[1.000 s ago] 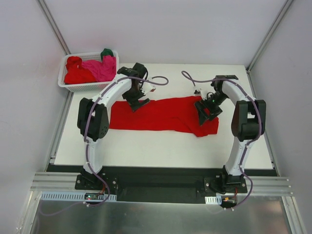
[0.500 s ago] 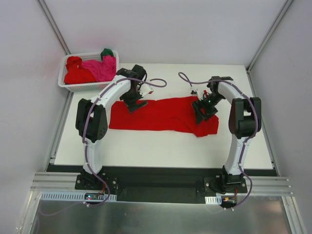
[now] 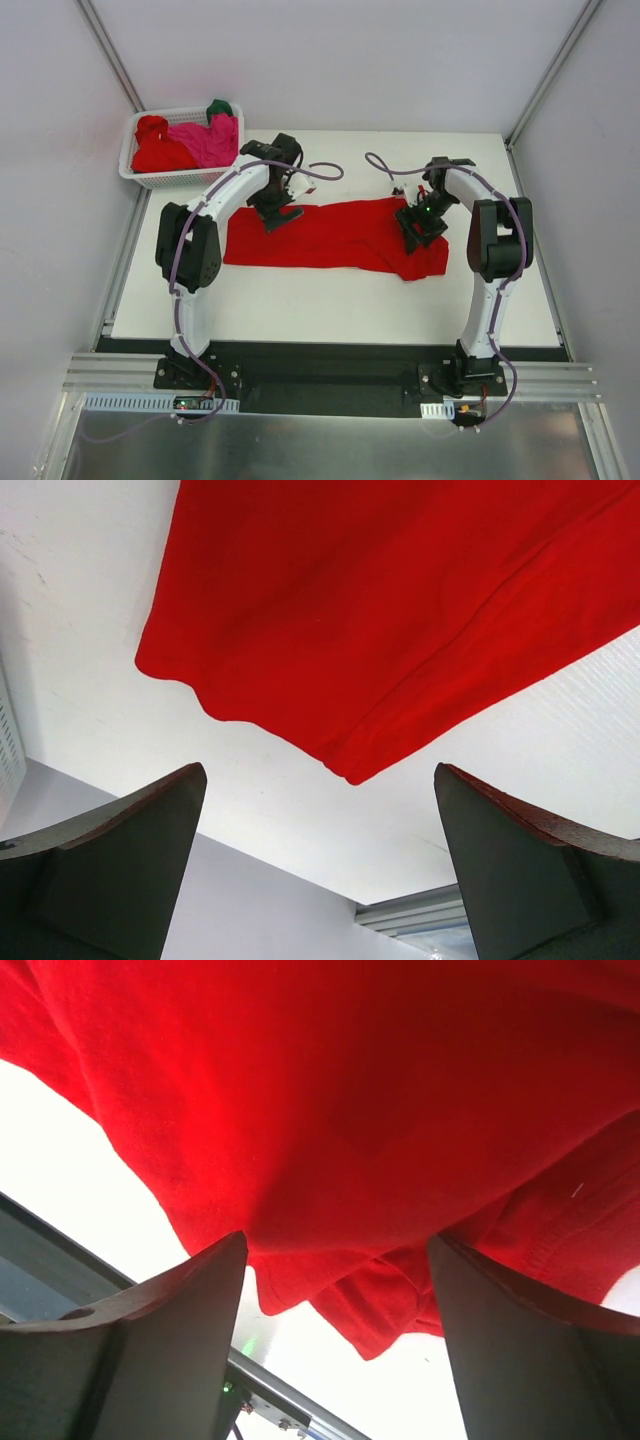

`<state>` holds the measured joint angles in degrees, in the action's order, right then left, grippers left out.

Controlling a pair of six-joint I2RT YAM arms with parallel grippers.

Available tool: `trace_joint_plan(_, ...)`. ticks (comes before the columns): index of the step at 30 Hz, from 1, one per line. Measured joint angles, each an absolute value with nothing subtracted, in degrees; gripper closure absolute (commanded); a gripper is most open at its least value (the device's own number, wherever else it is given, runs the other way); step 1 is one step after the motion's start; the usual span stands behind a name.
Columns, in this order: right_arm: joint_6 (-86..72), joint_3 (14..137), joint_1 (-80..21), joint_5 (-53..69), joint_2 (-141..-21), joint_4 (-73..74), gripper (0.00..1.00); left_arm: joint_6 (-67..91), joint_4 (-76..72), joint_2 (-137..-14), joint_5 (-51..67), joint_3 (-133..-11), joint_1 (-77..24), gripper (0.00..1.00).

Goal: Fold and stack the t-shirts

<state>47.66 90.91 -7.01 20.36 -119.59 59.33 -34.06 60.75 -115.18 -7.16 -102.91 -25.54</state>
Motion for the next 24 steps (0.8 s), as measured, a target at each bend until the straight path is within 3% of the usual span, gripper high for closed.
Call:
trace_joint_plan(2, 47.4, 90.9, -7.0, 20.4, -119.6, 59.1, 0.36, -34.1, 60.8, -115.2, -7.5, -102.9, -25.6, 0.0)
trace_joint_plan(4, 47.1, 90.9, -7.0, 20.4, -119.6, 59.0, 0.49, -34.1, 60.8, -115.2, -7.7, -102.9, -25.6, 0.01)
trace_joint_plan(9, 46.9, 91.3, -7.0, 20.9, -119.6, 59.2, 0.89, -34.1, 60.8, -115.2, -7.9, -102.9, -25.6, 0.01)
trace_joint_plan(11, 46.8, 91.6, -7.1, 21.0, -119.6, 59.2, 0.99, -34.1, 60.8, -115.2, -8.0, -102.9, -25.6, 0.0)
trace_joint_plan(24, 47.7, 98.2, -7.1, 17.2, -118.6, 62.8, 0.99, -34.1, 60.8, -115.2, -8.0, -105.0, -25.7, 0.01)
